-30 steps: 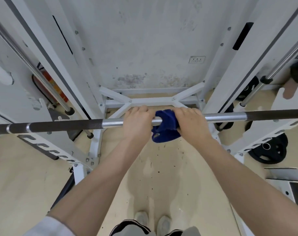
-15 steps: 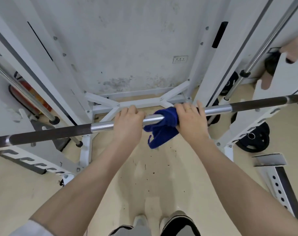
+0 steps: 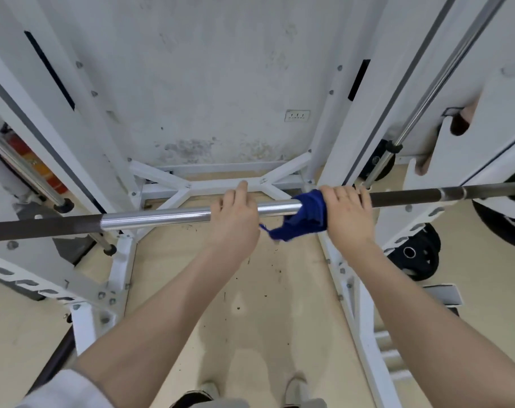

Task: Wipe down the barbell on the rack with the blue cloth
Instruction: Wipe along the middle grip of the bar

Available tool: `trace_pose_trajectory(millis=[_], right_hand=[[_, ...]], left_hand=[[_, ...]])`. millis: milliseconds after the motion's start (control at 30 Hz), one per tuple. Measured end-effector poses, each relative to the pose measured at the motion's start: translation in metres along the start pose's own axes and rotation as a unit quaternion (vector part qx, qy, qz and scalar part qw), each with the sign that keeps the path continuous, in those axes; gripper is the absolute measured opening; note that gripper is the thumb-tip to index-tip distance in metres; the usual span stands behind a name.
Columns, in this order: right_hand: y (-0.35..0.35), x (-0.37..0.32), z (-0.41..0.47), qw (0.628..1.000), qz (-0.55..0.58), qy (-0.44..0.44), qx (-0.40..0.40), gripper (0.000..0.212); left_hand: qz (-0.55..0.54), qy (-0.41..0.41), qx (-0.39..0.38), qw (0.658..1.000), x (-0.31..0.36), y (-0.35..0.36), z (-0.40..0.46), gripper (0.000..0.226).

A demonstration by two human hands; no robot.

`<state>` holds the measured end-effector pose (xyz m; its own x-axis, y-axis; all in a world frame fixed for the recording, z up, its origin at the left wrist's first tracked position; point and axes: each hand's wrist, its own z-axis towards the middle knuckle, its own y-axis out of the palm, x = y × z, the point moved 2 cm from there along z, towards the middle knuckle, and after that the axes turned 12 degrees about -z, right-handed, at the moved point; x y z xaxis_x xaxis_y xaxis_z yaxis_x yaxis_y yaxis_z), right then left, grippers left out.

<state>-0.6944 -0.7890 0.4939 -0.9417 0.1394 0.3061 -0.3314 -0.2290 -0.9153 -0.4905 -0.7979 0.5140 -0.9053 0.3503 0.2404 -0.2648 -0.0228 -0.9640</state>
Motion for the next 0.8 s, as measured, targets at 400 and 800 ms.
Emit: trace_pose_trajectory(millis=[400, 800], right_hand=[[0.013, 0.052, 0.014, 0.982, -0.035, -0.187, 0.014, 0.057], [-0.007, 0.062, 0.01, 0.963, 0.067, -0.164, -0.204, 0.086]], left_hand=[[-0.011, -0.035, -0.002, 0.999, 0.051, 0.008, 0.011, 0.054], [-0.004, -0.037, 0.003, 0.999, 0.106, 0.022, 0.03, 0.046]])
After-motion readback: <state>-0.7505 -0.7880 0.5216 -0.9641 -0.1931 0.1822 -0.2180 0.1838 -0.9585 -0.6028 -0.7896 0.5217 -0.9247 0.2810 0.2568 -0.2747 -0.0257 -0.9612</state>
